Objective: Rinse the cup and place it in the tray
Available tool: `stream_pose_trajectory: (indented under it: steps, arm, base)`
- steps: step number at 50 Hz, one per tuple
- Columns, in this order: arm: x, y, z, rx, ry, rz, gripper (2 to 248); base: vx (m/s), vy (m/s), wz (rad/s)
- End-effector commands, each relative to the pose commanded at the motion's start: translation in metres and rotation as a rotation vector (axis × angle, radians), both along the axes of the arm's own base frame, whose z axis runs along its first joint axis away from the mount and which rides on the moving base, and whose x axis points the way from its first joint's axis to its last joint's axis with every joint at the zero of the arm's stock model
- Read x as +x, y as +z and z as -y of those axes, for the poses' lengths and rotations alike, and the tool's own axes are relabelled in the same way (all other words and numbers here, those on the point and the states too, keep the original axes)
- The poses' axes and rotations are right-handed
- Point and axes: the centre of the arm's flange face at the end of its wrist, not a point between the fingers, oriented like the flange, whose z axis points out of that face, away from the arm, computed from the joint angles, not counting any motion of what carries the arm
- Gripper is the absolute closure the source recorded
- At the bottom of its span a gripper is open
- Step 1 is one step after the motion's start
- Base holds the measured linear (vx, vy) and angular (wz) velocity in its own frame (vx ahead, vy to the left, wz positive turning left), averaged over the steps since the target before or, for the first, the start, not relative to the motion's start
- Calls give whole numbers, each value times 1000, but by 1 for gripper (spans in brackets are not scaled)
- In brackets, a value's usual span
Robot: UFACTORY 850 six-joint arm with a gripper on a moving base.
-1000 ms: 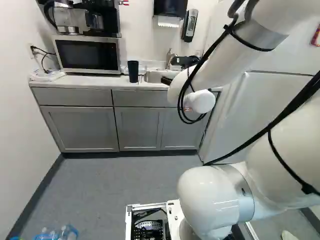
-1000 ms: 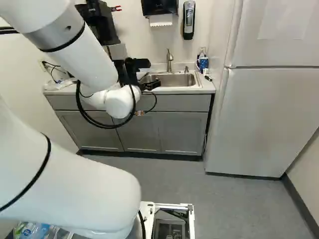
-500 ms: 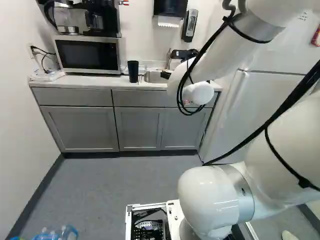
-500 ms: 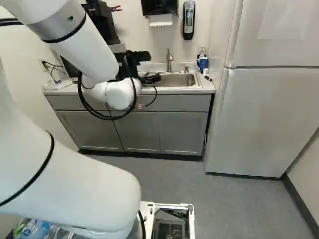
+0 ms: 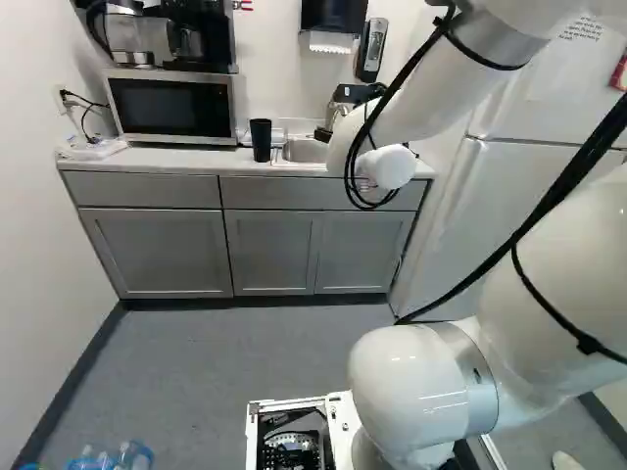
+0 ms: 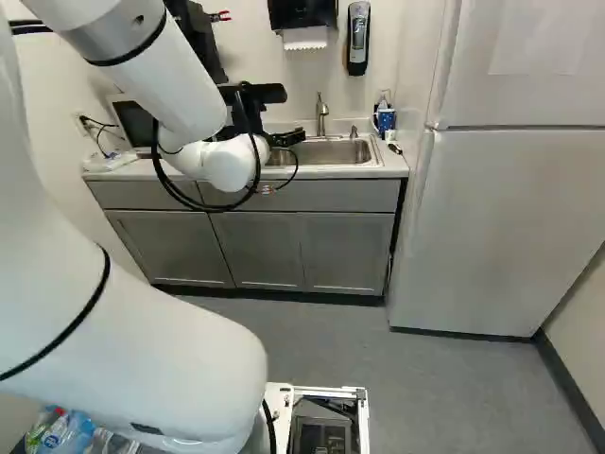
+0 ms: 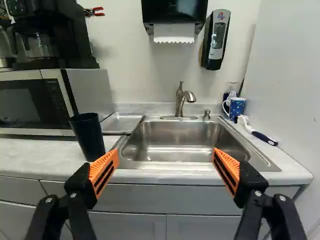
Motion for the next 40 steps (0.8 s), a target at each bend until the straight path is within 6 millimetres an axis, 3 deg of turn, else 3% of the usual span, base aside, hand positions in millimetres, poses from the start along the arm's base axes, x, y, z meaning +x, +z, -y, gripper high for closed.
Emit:
stream_pose_trajectory:
  steps: [40]
  arm:
    - [32,36,0,0,0,-10,3]
  base:
    - [0,0,0]
